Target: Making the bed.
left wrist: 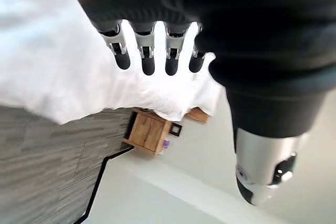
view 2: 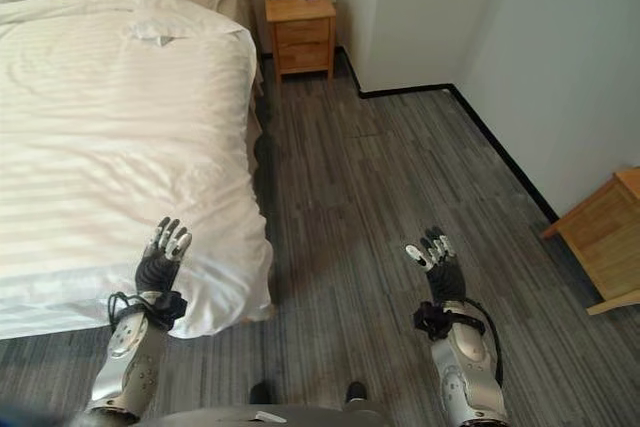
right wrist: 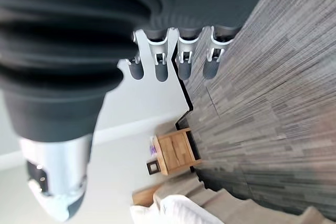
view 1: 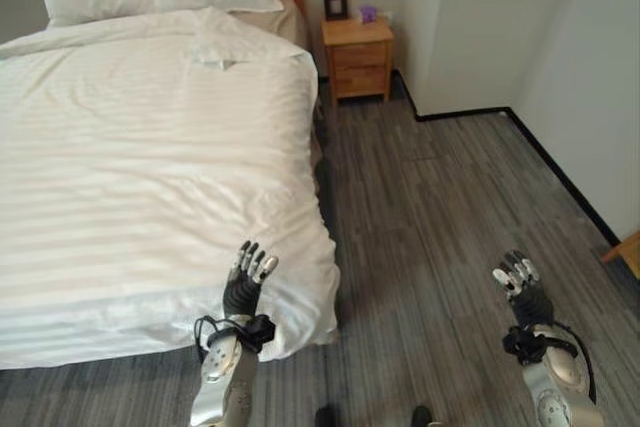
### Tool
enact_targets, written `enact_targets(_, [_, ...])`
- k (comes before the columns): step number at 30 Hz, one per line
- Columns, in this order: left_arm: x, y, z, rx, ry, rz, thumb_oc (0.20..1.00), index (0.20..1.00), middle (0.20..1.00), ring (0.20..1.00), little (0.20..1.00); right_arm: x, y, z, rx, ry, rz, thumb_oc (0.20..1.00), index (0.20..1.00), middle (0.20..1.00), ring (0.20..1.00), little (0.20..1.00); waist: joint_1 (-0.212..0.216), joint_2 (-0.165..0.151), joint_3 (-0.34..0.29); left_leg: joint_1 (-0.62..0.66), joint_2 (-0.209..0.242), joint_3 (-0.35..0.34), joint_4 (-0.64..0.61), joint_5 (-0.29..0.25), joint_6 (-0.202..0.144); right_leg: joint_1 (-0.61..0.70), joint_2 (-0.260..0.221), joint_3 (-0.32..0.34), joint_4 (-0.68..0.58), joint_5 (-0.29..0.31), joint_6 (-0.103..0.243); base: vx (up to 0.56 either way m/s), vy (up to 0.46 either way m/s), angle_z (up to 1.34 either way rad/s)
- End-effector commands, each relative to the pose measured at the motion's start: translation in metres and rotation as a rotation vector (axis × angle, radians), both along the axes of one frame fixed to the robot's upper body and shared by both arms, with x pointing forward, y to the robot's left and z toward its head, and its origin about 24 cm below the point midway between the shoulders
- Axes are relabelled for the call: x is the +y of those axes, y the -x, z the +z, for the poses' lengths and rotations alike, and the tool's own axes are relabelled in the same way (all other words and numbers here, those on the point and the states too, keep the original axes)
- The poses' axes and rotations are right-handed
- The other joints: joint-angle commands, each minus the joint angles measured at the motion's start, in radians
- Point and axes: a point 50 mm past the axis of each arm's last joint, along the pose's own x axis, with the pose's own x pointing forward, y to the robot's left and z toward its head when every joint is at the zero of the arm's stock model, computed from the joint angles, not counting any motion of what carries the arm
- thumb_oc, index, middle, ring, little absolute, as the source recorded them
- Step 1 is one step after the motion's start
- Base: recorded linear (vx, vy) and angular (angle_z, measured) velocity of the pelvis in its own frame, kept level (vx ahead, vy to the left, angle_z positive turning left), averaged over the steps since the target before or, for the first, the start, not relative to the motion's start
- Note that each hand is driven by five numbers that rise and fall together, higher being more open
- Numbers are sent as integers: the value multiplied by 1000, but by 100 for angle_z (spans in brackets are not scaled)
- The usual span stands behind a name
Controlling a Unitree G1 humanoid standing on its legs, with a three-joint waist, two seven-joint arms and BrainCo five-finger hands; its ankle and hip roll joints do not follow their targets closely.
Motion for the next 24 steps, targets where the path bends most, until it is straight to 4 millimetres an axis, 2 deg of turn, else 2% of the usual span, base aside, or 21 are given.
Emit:
enact_targets(1, [25, -17, 37, -167, -114, 5, 1000, 1000, 1000, 1000, 1000, 10, -9, 15, -116, -14, 3, 1000, 1000, 1000, 1000, 1000, -6, -39, 13, 60, -34, -7, 46, -49, -17, -69, -57, 156, 15, 126, 97, 38, -137, 53])
enact_targets(2, [25, -17, 37, -167, -114, 5, 1000, 1000, 1000, 1000, 1000, 10, -8, 15, -116, -14, 3, 1000, 1000, 1000, 1000, 1000, -6, -39, 13, 60, -34, -7, 46, -49, -17, -69, -57, 156, 15, 126, 97, 111, -339, 46])
enact_targets(3, [30, -19, 44, -199, -88, 23, 1000, 1000, 1000, 1000, 1000, 15, -6, 11, -100, -14, 24, 1000, 1000, 1000, 1000, 1000, 4, -27, 6, 70, 15, -14, 36, -47, -46, -48, -181, 123, -42, 172, 78, 140, -400, 37])
enact_targets(4, [33, -19, 44, -201, -87, 31, 1000, 1000, 1000, 1000, 1000, 16, -7, 10, -91, -2, 33, 1000, 1000, 1000, 1000, 1000, 7, -26, 0, 77, 32, -16, 29, -48, -57, -45, -212, 122, -72, 186, 81, 207, -509, 36])
enact_targets(7, [41, -18, 47, -213, -94, 64, 1000, 1000, 1000, 1000, 1000, 20, -13, 13, -106, -3, 61, 1000, 1000, 1000, 1000, 1000, 14, -40, -7, 117, 86, -14, 14, -52, -103, -27, -247, 133, -180, 214, 119, 194, -417, 6])
enact_targets(8, [41, -18, 47, -213, -94, 64, 1000, 1000, 1000, 1000, 1000, 20, -13, 13, -106, -3, 61, 1000, 1000, 1000, 1000, 1000, 14, -39, -6, 119, 87, -13, 14, -53, -104, -25, -246, 133, -181, 214, 119, 208, -514, -20])
enact_targets(9, [43, -16, 44, -200, -97, 76, 1000, 1000, 1000, 1000, 1000, 24, -16, 19, -130, 2, 96, 1000, 1000, 1000, 1000, 1000, 18, -43, -11, 125, 131, -27, 21, -37, -129, -24, -221, 147, -169, 174, 132, 199, -538, -6])
enact_targets(11, [46, -13, 41, -195, -81, 84, 1000, 1000, 1000, 1000, 1000, 21, -18, 17, -123, 4, 113, 1000, 1000, 1000, 1000, 1000, 27, -35, -16, 109, 202, -52, 50, 35, -157, -20, -168, 141, -151, 94, 110, 172, -526, 24])
enact_targets(12, [46, -13, 41, -195, -81, 85, 1000, 1000, 1000, 1000, 1000, 21, -18, 17, -123, 4, 113, 1000, 1000, 1000, 1000, 1000, 26, -35, -17, 108, 202, -52, 50, 35, -157, -20, -168, 141, -151, 94, 110, 100, -504, 13])
enact_targets(13, [42, -10, 36, -184, -15, 101, 1000, 1000, 1000, 1000, 1000, 19, -20, 19, -126, 10, 123, 1000, 1000, 1000, 1000, 1000, 24, -27, -13, 37, 258, -78, 185, 164, -149, -15, -113, 125, -136, 55, 67, 93, -549, -9])
enact_targets(14, [35, -10, 33, -183, 44, 102, 1000, 1000, 1000, 1000, 1000, 16, -20, 19, -132, -8, 118, 1000, 1000, 1000, 1000, 1000, 24, -38, 2, -3, 271, -67, 275, 224, -125, 20, -95, 104, -140, 40, 34, 108, -723, 10])
enact_targets(15, [30, -10, 30, -174, 58, 76, 1000, 1000, 1000, 1000, 1000, 11, -18, 21, -135, -4, 103, 1000, 1000, 1000, 1000, 1000, 19, -55, 12, -49, 288, -15, 357, 252, -110, 38, -87, 88, -143, 36, 7, 81, -554, 31])
enact_targets(16, [27, -10, 29, -166, 63, 60, 1000, 1000, 1000, 1000, 1000, 7, -15, 20, -126, -1, 89, 1000, 1000, 1000, 1000, 1000, 17, -68, 22, -74, 298, 19, 428, 248, -98, 53, -75, 75, -140, 18, -17, 103, -502, 44])
enact_targets(18, [21, -5, 25, -150, 74, 28, 1000, 1000, 1000, 1000, 1000, 3, -10, 12, -75, 20, 104, 1000, 1000, 1000, 1000, 1000, 44, -89, 30, -126, 191, -47, 461, 208, -103, 78, -61, 78, -148, 10, -22, 123, -407, 36])
enact_targets(19, [20, -4, 23, -139, 75, 25, 1000, 1000, 1000, 1000, 1000, 0, -9, 11, -55, 45, 107, 1000, 1000, 1000, 1000, 1000, 56, -100, 30, -167, 117, -70, 493, 169, -102, 92, -57, 79, -162, 13, -28, 72, -229, 15])
enact_targets(20, [20, -4, 23, -139, 75, 25, 1000, 1000, 1000, 1000, 1000, 0, -9, 11, -55, 44, 107, 1000, 1000, 1000, 1000, 1000, 54, -101, 26, -171, 116, -71, 493, 170, -101, 89, -58, 78, -162, 15, -27, 149, -310, -2])
enact_targets(21, [18, -2, 22, -138, 79, 2, 1000, 1000, 1000, 1000, 1000, -4, -7, 10, -46, 42, 106, 1000, 1000, 1000, 1000, 1000, 64, -109, 20, -190, 40, -41, 443, 120, -86, 116, -34, 62, -189, 23, -29, 105, -188, -8])
enact_targets(22, [18, -2, 22, -138, 79, 2, 1000, 1000, 1000, 1000, 1000, -4, -7, 10, -46, 42, 106, 1000, 1000, 1000, 1000, 1000, 64, -109, 20, -189, 39, -41, 443, 120, -86, 117, -34, 62, -189, 23, -29, 235, -289, 21])
enact_targets(23, [16, -2, 21, -129, 40, -46, 1000, 1000, 1000, 1000, 1000, -4, -4, 6, -40, 25, 101, 1000, 1000, 1000, 1000, 1000, 66, -97, -4, -148, -29, 40, 264, 66, -50, 130, 10, 47, -230, 19, -25, 135, -97, 16])
enact_targets(24, [15, -2, 20, -128, 40, -47, 1000, 1000, 1000, 1000, 1000, -4, -4, 6, -39, 25, 101, 1000, 1000, 1000, 1000, 1000, 66, -98, -3, -142, -31, 41, 259, 66, -49, 134, 9, 46, -231, 18, -24, 159, -129, 17])
